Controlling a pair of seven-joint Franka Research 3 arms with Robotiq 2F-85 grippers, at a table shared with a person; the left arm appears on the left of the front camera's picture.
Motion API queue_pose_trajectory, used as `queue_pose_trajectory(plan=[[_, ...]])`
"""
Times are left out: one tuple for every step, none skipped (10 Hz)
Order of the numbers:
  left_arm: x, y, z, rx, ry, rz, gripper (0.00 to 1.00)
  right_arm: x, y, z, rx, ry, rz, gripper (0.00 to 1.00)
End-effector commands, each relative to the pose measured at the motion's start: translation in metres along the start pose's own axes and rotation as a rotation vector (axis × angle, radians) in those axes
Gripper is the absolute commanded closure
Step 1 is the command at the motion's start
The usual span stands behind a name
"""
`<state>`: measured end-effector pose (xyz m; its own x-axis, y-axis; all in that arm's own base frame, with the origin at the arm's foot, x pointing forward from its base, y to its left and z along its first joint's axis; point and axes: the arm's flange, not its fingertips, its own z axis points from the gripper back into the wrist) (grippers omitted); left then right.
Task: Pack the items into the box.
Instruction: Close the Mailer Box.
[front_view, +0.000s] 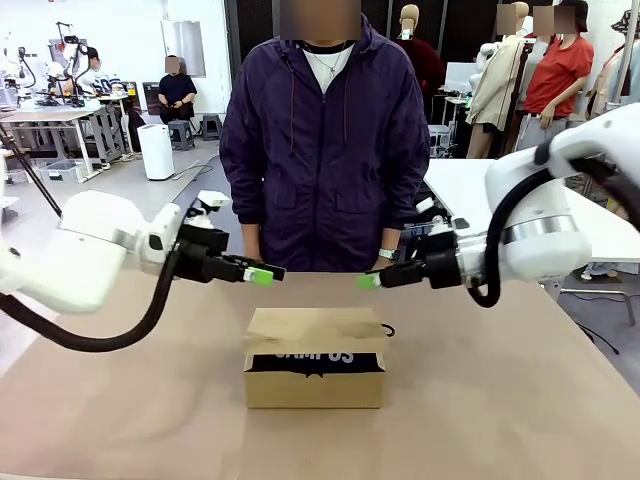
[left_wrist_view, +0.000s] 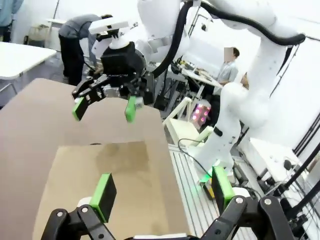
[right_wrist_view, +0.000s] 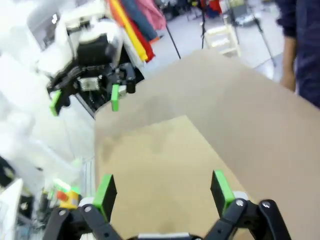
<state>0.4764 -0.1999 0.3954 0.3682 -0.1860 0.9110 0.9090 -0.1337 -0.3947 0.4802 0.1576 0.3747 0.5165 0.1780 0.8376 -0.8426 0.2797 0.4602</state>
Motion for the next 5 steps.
queue_pose_trajectory(plan=[[0.0,-0.016,0.023,0.032,-0.07,0.173,0.0,0.012,0.008,0.043,0.014,0.009,-0.242,0.0],[-0.001,-0.025,0.041,-0.009,-0.125,0.306,0.0,0.011,0.007,0.064,0.07,0.035,-0.388,0.0],[-0.009,-0.037,0.063,-0.055,-0.165,0.516,0.0,0.006,0.007,0.088,0.131,0.048,-0.504,0.0],[-0.019,-0.053,0.088,0.038,-0.25,0.667,0.0,-0.001,0.008,0.116,0.177,0.042,-0.606,0.0],[-0.031,-0.077,0.118,0.153,-0.378,0.81,0.0,-0.012,0.012,0.15,0.23,0.009,-0.684,0.0]])
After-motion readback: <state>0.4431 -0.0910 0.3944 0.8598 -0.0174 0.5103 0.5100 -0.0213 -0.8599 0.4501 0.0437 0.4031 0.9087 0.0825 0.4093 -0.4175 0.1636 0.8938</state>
